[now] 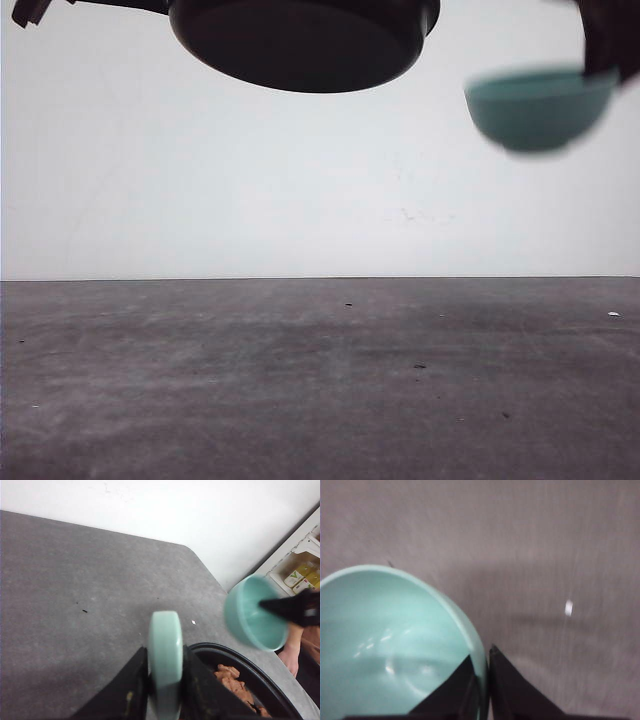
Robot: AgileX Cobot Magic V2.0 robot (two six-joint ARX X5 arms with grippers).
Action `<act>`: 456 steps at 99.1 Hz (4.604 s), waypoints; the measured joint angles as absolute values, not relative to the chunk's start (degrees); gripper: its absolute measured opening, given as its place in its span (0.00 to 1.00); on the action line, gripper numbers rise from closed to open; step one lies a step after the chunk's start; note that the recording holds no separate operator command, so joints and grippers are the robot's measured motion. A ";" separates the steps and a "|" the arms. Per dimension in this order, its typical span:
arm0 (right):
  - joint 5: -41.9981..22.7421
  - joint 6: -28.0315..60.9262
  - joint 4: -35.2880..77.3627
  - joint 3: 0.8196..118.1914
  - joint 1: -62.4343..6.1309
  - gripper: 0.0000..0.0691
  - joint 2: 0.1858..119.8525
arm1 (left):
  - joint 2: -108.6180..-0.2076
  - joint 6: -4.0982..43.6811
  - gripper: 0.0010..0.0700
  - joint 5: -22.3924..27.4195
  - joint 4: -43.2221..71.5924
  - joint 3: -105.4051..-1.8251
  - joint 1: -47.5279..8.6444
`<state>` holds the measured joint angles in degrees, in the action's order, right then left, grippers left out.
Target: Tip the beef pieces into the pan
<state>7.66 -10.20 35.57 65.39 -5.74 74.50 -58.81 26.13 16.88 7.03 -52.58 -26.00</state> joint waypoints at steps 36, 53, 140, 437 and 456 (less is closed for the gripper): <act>9.39 -12.08 24.99 53.60 -3.62 0.02 84.29 | -58.76 26.15 0.08 17.61 6.98 -52.58 -26.00; 9.23 -12.32 22.90 53.10 -3.51 0.02 85.93 | -58.76 26.15 0.08 17.69 6.98 -52.58 -26.02; 8.99 -12.49 22.94 53.98 -2.07 0.50 70.89 | -59.35 22.26 0.08 10.13 1.41 -46.76 -24.45; 9.02 -7.51 31.86 54.19 -14.04 0.02 37.69 | -25.43 8.14 0.03 6.94 17.37 -37.36 -20.32; 9.02 -7.51 31.83 54.19 -14.04 0.02 37.69 | -25.08 4.69 0.03 5.69 17.43 -37.36 -20.08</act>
